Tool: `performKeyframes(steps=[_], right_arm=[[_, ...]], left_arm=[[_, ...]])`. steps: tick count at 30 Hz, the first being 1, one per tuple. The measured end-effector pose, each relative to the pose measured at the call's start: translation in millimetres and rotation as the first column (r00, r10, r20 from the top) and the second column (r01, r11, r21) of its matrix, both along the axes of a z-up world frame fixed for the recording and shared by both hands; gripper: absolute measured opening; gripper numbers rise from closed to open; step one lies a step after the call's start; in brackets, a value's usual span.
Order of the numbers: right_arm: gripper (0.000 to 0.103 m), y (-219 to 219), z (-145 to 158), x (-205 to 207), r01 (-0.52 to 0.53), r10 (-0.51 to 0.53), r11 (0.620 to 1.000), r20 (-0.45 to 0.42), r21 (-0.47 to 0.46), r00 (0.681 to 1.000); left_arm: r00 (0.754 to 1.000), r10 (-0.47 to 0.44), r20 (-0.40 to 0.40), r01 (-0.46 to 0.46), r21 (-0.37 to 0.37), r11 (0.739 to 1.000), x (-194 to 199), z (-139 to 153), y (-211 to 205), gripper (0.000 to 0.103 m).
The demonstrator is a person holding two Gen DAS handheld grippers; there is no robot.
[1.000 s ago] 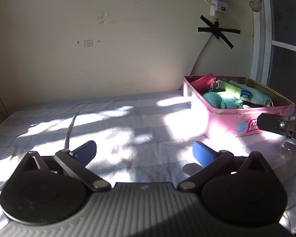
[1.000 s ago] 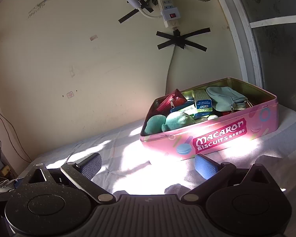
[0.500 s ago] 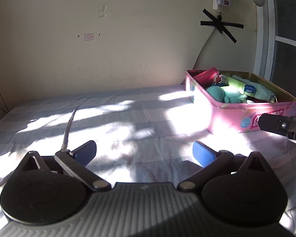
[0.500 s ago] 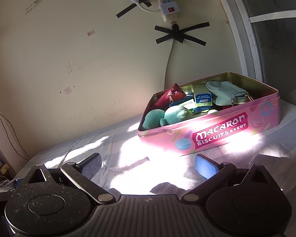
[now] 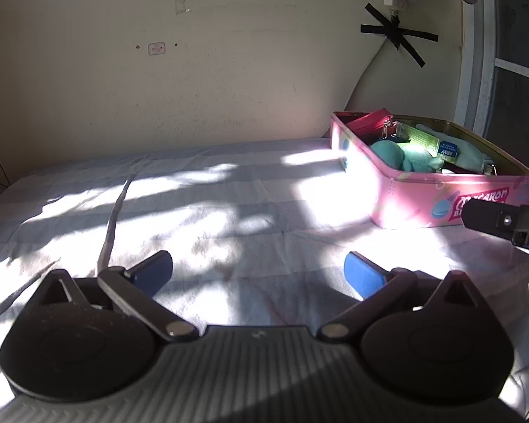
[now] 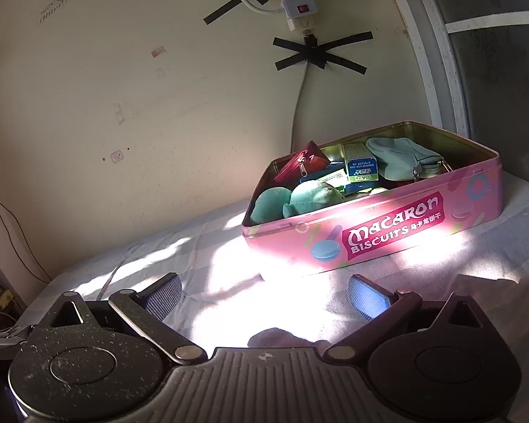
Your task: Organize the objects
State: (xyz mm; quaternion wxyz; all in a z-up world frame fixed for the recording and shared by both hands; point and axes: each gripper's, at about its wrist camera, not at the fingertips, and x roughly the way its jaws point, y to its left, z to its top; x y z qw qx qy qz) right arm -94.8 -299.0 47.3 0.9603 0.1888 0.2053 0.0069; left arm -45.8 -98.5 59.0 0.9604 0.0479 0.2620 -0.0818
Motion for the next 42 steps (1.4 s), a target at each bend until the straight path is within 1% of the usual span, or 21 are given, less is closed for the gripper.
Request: performKeyframes(steps=[10, 21, 27, 42], right_arm=[[0.096, -0.3, -1.8, 2.1, -0.005, 0.005, 1.000, -0.009, 0.001, 1.000], [0.096, -3.0, -3.2, 2.4, -0.004, 0.004, 1.000, -0.013, 0.005, 1.000], [0.096, -4.9, -1.7, 1.6, -0.006, 0.006, 1.000, -0.010, 0.006, 1.000], [0.096, -6.3, -1.0, 1.4, -0.007, 0.007, 1.000, -0.012, 0.007, 1.000]], left_arm=[[1.000, -0.013, -0.003, 0.014, 0.020, 1.000, 1.4, -2.0, -1.8, 0.103], [1.000, -0.021, -0.020, 0.022, 0.017, 1.000, 1.6, -2.7, -3.7, 0.103], [1.000, -0.003, -0.023, 0.004, 0.022, 1.000, 2.3, -1.6, -4.1, 0.103], [0.997, -0.003, -0.072, 0.004, 0.014, 1.000, 2.8, -1.0, -7.8, 0.103]])
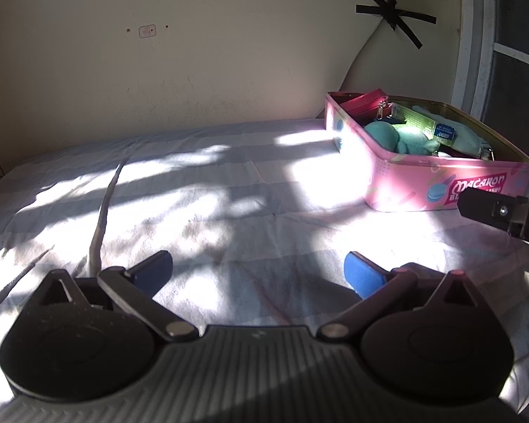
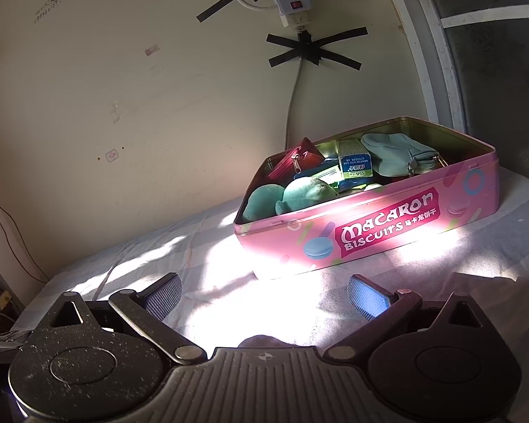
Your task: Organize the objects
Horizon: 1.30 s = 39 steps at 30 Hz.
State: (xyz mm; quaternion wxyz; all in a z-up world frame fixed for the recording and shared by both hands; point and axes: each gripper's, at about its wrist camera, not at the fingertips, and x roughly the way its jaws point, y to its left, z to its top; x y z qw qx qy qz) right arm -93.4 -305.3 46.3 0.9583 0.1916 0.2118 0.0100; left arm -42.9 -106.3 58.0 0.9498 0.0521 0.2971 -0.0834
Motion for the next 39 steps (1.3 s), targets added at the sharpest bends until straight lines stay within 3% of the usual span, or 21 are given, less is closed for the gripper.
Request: performKeyframes(steps=[39], right_arm=[[0.096, 0.3, -5.1, 0.6, 0.008, -0.008, 1.000, -0.010, 0.005, 1.000]], left_arm=[[1.000, -0.007, -0.029, 0.007, 0.004, 1.000, -0.2, -5.7, -5.8, 0.103]])
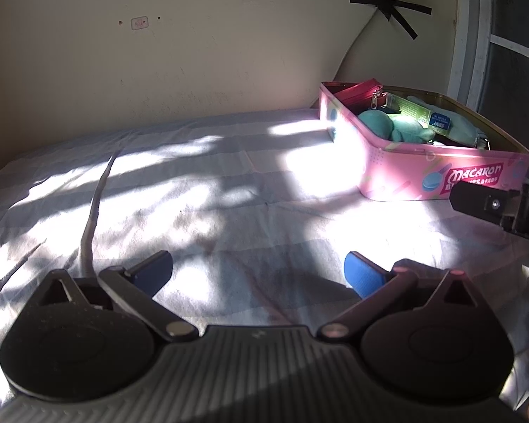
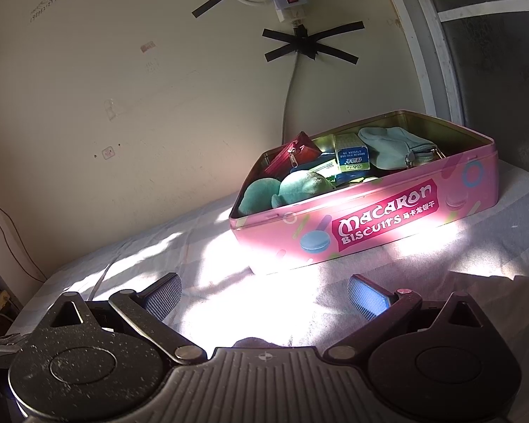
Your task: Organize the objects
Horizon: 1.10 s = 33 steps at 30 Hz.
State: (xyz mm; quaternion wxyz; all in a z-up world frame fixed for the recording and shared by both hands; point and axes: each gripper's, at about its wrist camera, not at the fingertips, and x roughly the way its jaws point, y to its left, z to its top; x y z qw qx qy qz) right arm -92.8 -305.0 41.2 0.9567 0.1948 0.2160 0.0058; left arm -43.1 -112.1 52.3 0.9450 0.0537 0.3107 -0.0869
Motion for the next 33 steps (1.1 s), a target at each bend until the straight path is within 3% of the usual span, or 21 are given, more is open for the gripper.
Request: performKeyframes(steps=[33], right_arm=[[0.096, 0.2, -5.1, -2.5, 0.005, -0.005, 1.000, -0.007, 0.006, 1.000]], left_arm=[[1.000, -0.007, -0.024, 0.007, -0.003, 1.000, 1.2, -3.9, -2.5, 0.103]])
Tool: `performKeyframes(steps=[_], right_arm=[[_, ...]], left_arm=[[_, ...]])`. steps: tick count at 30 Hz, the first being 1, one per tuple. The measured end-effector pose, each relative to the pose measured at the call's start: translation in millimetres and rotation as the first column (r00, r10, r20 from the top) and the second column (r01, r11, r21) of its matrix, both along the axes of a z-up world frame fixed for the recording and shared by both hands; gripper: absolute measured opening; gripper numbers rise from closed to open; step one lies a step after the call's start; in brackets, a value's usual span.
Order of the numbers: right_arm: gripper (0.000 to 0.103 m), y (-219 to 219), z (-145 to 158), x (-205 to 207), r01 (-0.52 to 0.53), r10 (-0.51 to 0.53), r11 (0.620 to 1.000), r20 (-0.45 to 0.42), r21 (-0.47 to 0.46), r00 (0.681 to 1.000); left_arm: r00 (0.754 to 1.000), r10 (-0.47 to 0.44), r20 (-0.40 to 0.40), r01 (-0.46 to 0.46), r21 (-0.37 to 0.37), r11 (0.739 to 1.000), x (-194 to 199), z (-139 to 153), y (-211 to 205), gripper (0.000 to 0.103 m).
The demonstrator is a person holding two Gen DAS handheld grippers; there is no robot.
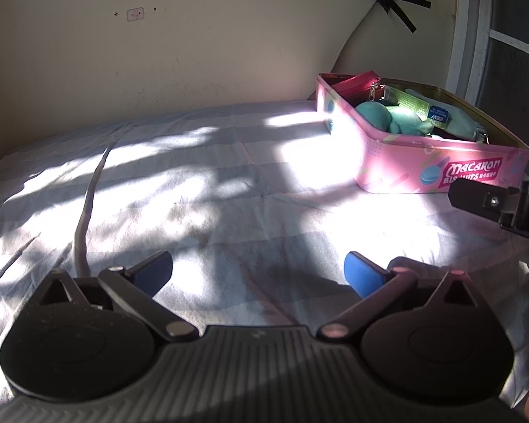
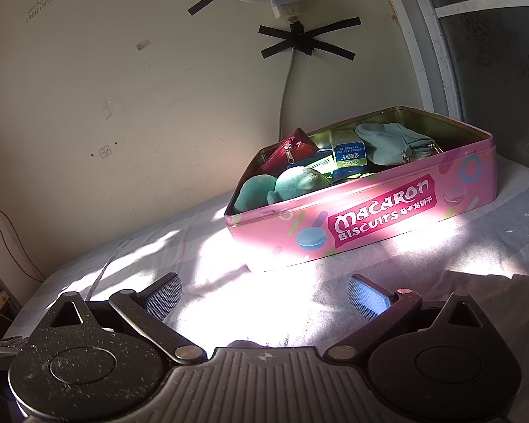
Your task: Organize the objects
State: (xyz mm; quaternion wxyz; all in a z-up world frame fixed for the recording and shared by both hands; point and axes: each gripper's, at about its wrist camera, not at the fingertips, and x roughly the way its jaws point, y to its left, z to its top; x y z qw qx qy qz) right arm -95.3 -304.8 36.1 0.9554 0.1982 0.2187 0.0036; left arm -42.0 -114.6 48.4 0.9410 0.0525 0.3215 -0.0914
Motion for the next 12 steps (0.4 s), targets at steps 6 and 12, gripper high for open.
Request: performKeyframes(steps=[6, 12], right_arm=[[0.096, 1.2, 0.3, -0.2, 0.002, -0.002, 1.000, -0.001, 0.000, 1.000], [0.096, 2.5, 0.5, -0.7, 0.005, -0.005, 1.000, -0.001, 0.000, 1.000]], left_arm=[[1.000, -0.010, -0.002, 0.010, -0.006, 1.000, 1.0, 1.8, 2.1, 0.103], [0.999, -0.032, 0.041, 0.032, 0.001, 0.999, -2.6, 7.3, 0.9, 0.103]])
